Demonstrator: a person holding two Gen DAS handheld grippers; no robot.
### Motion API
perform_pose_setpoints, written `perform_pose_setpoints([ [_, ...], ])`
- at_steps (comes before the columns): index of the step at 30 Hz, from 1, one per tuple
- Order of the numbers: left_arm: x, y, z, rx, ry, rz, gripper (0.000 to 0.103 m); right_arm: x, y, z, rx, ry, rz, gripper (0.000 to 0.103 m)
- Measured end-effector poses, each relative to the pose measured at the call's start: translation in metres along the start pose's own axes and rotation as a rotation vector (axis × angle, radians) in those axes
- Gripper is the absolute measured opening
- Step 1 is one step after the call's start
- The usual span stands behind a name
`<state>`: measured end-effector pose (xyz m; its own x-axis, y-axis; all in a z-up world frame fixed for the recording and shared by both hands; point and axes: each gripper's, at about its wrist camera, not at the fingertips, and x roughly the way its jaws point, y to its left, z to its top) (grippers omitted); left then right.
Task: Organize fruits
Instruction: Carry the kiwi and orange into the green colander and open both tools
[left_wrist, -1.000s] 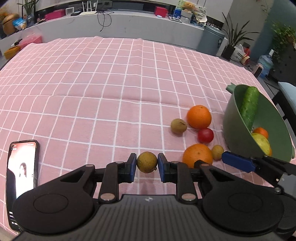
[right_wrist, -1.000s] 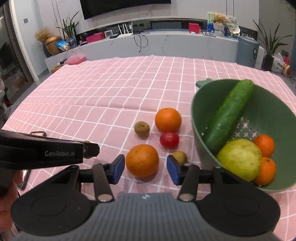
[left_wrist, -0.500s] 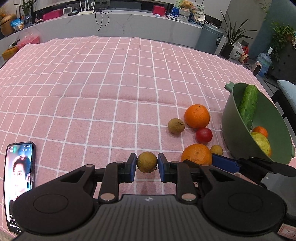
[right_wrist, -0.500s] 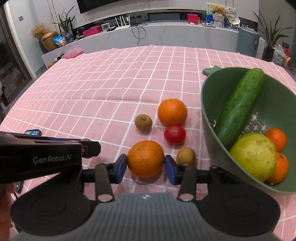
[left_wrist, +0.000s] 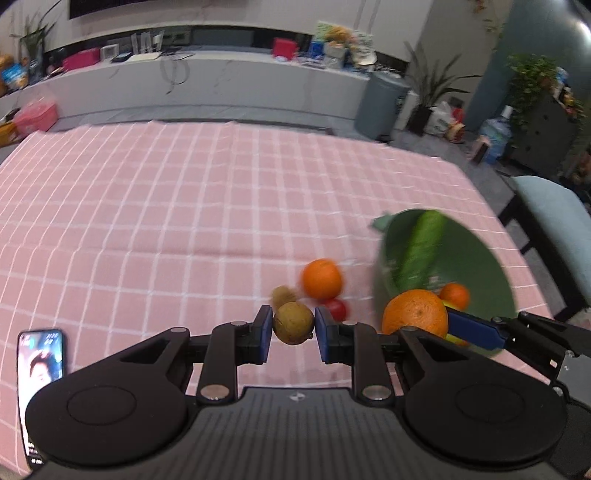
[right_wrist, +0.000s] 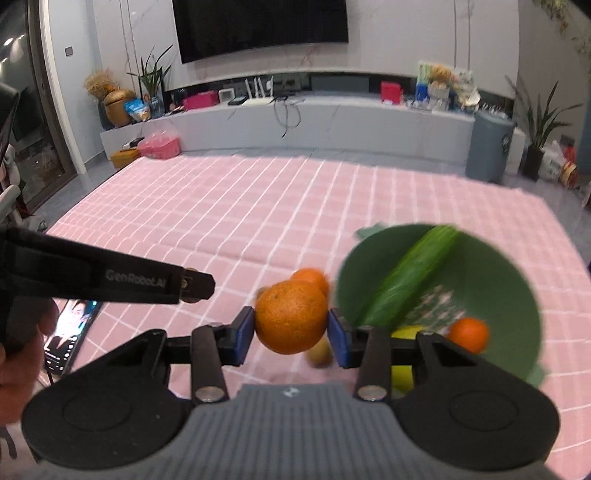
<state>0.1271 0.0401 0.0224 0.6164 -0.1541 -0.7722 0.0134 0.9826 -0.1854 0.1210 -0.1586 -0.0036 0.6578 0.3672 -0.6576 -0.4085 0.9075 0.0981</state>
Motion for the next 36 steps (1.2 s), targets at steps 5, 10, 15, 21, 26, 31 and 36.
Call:
perform_pose_setpoints([
  [5, 0.000, -0.036, 0.014, 0.072, -0.007, -0.056, 0.027, -0.025, -0.033, 0.004, 0.013, -0.023, -0.048, 0.040],
  [10, 0.010, -0.074, 0.018, 0.143, 0.005, -0.124, 0.027, -0.036, -0.063, 0.006, 0.018, -0.027, -0.106, 0.040],
  [15, 0.037, -0.100, 0.021, 0.174, 0.079, -0.188, 0.027, -0.033, -0.088, 0.007, 0.002, -0.004, -0.154, 0.040],
  [21, 0.069, -0.121, 0.023, 0.219, 0.146, -0.200, 0.027, -0.014, -0.113, 0.002, -0.044, 0.070, -0.184, 0.040],
  [26, 0.089, -0.123, 0.016, 0.231, 0.194, -0.194, 0.027, 0.005, -0.123, -0.003, -0.068, 0.121, -0.187, 0.040],
  [31, 0.099, -0.124, 0.016, 0.234, 0.207, -0.195, 0.027, 0.018, -0.124, -0.008, -0.087, 0.156, -0.177, 0.040],
  [36, 0.101, -0.124, 0.018, 0.234, 0.210, -0.203, 0.027, 0.029, -0.123, -0.014, -0.113, 0.180, -0.180, 0.040],
])
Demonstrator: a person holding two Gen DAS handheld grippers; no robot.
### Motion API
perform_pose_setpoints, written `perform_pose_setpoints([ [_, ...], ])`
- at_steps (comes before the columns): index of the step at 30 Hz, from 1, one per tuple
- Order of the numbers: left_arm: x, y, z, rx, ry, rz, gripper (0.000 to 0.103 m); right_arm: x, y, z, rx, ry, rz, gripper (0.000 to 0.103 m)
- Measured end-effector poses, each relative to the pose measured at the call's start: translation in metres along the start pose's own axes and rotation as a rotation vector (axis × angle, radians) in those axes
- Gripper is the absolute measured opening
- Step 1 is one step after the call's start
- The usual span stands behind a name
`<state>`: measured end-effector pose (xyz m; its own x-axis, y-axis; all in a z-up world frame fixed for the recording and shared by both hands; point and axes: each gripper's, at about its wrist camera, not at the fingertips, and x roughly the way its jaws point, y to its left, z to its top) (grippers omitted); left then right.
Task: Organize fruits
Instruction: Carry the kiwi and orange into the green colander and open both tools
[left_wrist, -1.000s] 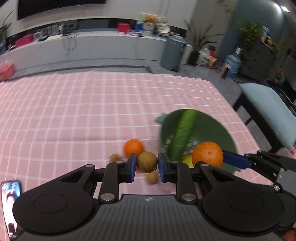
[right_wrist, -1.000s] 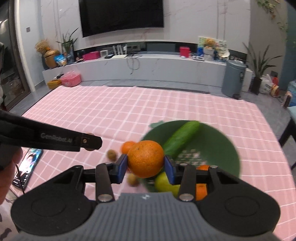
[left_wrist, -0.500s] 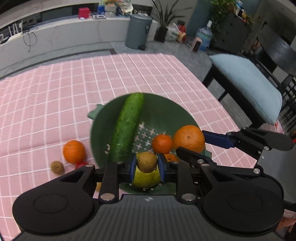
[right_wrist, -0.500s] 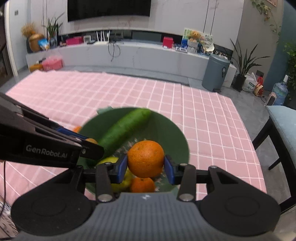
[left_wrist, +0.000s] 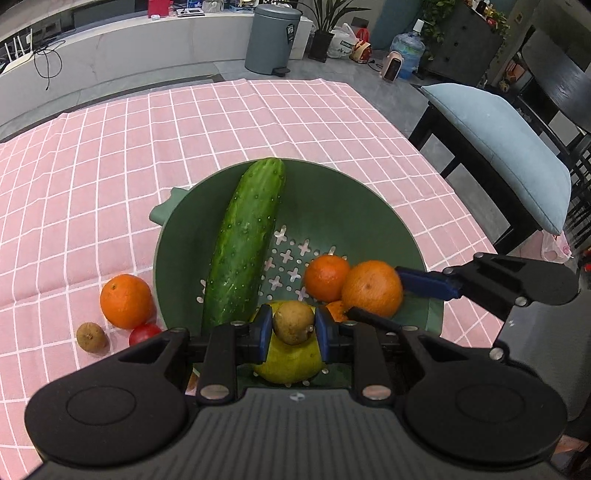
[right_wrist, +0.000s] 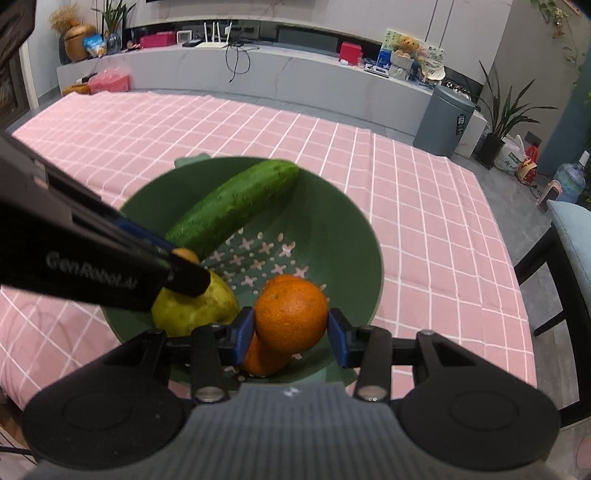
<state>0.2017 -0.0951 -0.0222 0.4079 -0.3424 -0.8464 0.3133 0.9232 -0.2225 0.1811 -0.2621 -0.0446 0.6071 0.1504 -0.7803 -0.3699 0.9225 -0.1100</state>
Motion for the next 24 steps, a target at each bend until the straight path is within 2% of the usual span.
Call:
perform_pose_setpoints([
  [6, 0.005, -0.001, 0.001, -0.004, -0.010, 0.014, 0.031, 0.000, 0.004, -0.001, -0.024, 0.002, -0.005, 0.041],
  [8, 0.006, -0.002, 0.001, 0.003, -0.010, 0.017, 0.045, 0.000, 0.003, -0.001, -0.018, 0.005, -0.005, 0.041],
  [10, 0.005, -0.003, 0.000, 0.011, -0.019, 0.017, 0.054, -0.001, 0.004, 0.000, -0.018, 0.005, -0.006, 0.041],
  [12, 0.003, -0.004, 0.000, 0.022, -0.028, 0.026, 0.055, -0.003, 0.006, 0.001, -0.022, 0.004, -0.006, 0.043],
  [16, -0.008, -0.008, 0.001, 0.036, -0.063, 0.043, 0.062, -0.012, 0.009, 0.002, -0.034, -0.026, -0.018, 0.057],
  [21, -0.033, -0.007, -0.002, 0.062, -0.124, 0.075, 0.063, -0.029, 0.012, 0.005, -0.028, -0.071, -0.029, 0.058],
  [24, -0.048, -0.004, -0.005, 0.078, -0.157, 0.105, 0.063, -0.042, 0.015, 0.007, 0.003, -0.108, -0.031, 0.062],
])
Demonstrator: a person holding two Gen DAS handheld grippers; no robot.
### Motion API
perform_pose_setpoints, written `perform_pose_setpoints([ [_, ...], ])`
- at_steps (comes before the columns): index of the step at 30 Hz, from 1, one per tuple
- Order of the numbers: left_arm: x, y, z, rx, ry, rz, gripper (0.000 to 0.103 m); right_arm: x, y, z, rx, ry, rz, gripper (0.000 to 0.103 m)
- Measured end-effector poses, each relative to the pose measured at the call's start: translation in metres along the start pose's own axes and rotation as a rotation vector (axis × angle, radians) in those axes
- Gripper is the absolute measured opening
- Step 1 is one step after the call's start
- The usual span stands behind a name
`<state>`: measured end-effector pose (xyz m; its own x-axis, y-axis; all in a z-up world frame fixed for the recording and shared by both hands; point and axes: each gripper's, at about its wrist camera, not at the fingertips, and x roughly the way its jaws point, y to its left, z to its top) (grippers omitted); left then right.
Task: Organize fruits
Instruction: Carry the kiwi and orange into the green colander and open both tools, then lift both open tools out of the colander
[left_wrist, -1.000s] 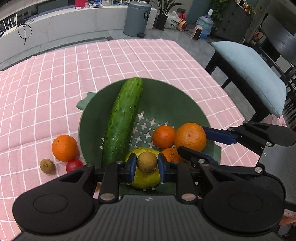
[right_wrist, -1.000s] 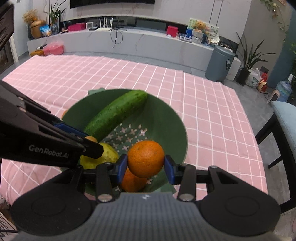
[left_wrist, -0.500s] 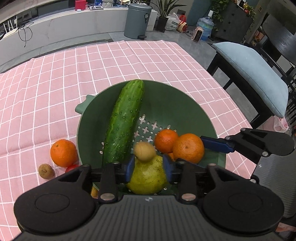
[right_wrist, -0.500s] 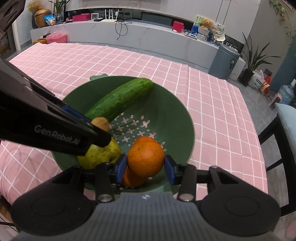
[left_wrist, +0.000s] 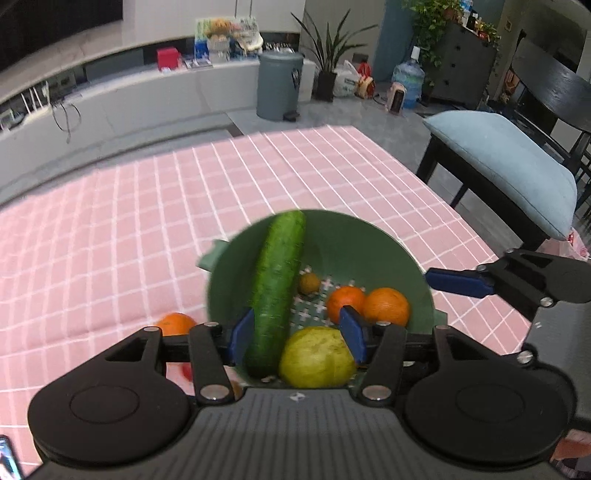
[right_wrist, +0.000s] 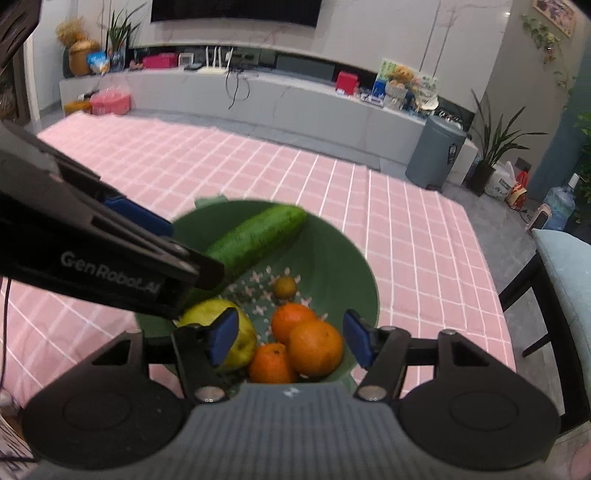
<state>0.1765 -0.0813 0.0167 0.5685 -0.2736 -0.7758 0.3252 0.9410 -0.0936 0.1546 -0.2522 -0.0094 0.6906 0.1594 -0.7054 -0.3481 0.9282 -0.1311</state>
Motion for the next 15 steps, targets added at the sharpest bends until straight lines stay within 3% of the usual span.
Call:
perform_pose_setpoints([
  [8, -0.030, 0.023, -0.014, 0.026, -0.053, 0.060, 0.063, -0.028, 0.027, 0.003, 0.099, -0.068, 0.040, 0.062],
  [15, -0.042, 0.055, -0.033, 0.039, -0.049, 0.112, 0.063, -0.029, 0.067, 0.004, 0.006, -0.084, 0.093, 0.057],
])
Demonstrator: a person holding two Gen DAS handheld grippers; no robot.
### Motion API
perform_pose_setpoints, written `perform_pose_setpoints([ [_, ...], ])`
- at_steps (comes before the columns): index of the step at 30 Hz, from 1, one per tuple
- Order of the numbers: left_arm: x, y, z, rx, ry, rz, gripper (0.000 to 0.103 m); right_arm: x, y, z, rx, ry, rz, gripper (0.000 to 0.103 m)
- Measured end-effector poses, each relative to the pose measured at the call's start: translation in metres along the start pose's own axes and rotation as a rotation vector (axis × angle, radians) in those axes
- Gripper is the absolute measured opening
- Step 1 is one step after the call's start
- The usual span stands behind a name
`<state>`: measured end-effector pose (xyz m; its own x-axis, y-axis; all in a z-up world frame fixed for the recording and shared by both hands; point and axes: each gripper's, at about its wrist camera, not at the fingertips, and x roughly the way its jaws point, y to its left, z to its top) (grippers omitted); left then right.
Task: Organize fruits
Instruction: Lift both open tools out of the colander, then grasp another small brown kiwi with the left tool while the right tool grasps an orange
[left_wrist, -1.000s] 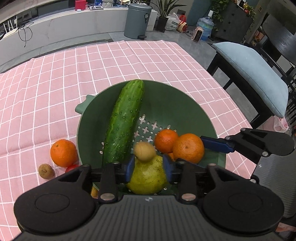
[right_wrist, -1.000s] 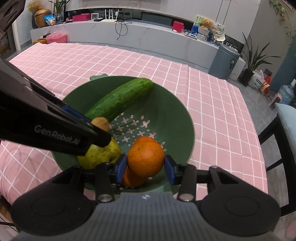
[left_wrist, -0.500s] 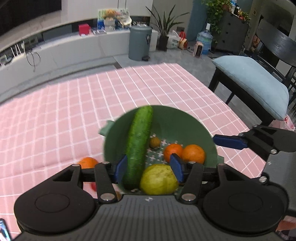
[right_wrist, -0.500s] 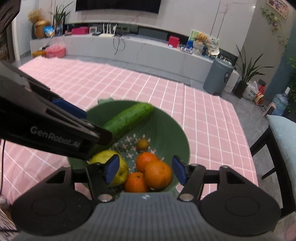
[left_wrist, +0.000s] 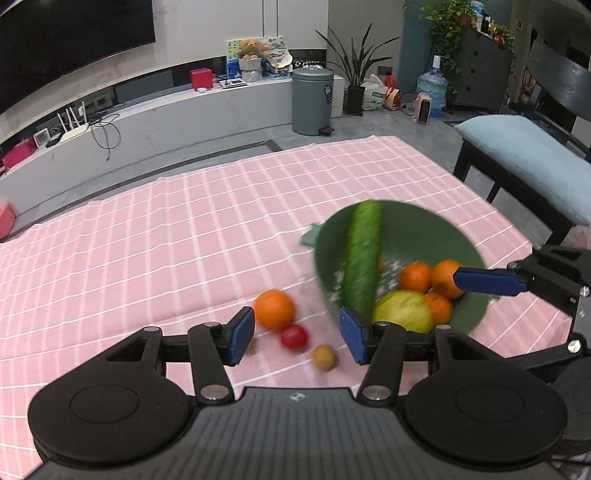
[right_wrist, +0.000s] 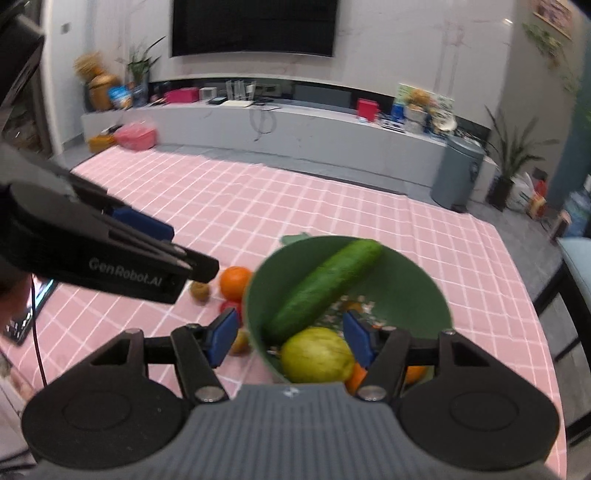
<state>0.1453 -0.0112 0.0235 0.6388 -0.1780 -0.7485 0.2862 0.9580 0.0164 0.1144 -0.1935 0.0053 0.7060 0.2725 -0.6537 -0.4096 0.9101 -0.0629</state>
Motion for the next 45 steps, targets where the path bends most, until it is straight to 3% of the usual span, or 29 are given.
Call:
perform_pose_setpoints([
  [5, 0.003, 0.017, -0.017, 0.046, 0.023, 0.015, 0.063, 0.011, 0.022, 0.001, -0.108, 0.005, 0.043, 0.052],
  [9, 0.011, 0.035, -0.031, 0.018, 0.053, -0.027, 0.062, 0.024, 0.030, 0.003, -0.189, 0.023, 0.070, 0.047],
  [16, 0.032, 0.054, -0.044, -0.003, 0.076, -0.070, 0.051, 0.041, 0.044, 0.010, -0.364, 0.033, 0.107, 0.045],
  [20, 0.049, 0.063, -0.040, -0.022, 0.078, -0.073, 0.045, 0.060, 0.049, 0.022, -0.443, 0.069, 0.137, 0.045],
  [33, 0.103, 0.070, -0.031, -0.093, 0.132, -0.127, 0.039, 0.114, 0.059, 0.043, -0.733, 0.139, 0.189, 0.044],
  [39, 0.112, 0.073, -0.032, -0.120, 0.148, -0.134, 0.031, 0.127, 0.061, 0.041, -0.817, 0.161, 0.226, 0.044],
  [45, 0.109, 0.079, -0.032, -0.146, 0.145, -0.118, 0.031, 0.136, 0.066, 0.043, -0.845, 0.182, 0.230, 0.044],
])
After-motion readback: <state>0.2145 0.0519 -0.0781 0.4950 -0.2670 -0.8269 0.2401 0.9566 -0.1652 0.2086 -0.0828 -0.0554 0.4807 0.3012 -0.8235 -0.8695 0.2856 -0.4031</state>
